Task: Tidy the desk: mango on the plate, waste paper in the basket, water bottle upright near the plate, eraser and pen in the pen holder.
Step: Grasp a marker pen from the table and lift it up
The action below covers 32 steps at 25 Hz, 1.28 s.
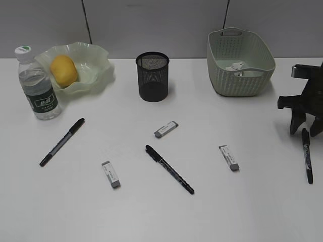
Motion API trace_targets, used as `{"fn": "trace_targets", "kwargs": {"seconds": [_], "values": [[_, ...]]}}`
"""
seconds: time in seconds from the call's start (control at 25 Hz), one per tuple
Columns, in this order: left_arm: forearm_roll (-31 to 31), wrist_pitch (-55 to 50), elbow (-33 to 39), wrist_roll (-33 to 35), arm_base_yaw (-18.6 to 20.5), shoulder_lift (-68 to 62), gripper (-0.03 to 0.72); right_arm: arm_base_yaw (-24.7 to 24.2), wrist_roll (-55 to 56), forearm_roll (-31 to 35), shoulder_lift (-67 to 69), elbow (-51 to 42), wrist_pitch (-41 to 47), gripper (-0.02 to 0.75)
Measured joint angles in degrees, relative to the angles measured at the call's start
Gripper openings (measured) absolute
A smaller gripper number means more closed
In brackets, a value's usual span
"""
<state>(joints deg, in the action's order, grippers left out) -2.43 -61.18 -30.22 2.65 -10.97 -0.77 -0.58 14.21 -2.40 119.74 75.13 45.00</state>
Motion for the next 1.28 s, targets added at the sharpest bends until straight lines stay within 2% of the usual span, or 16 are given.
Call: {"fn": "trace_targets", "kwargs": {"seconds": [0.44, 1.04, 1.12, 1.28], "values": [[0.00, 0.00, 0.00, 0.02, 0.00, 0.00, 0.480, 0.00, 0.36, -1.43, 0.00, 0.00, 0.80, 0.377], [0.00, 0.00, 0.00, 0.02, 0.00, 0.00, 0.477, 0.00, 0.47, -1.50, 0.94, -1.57, -0.37, 0.298], [0.00, 0.00, 0.00, 0.02, 0.00, 0.00, 0.477, 0.00, 0.47, -1.50, 0.94, -1.57, -0.44, 0.265], [0.00, 0.00, 0.00, 0.02, 0.00, 0.00, 0.472, 0.00, 0.29, -1.44, 0.94, -1.57, -0.51, 0.151]]}}
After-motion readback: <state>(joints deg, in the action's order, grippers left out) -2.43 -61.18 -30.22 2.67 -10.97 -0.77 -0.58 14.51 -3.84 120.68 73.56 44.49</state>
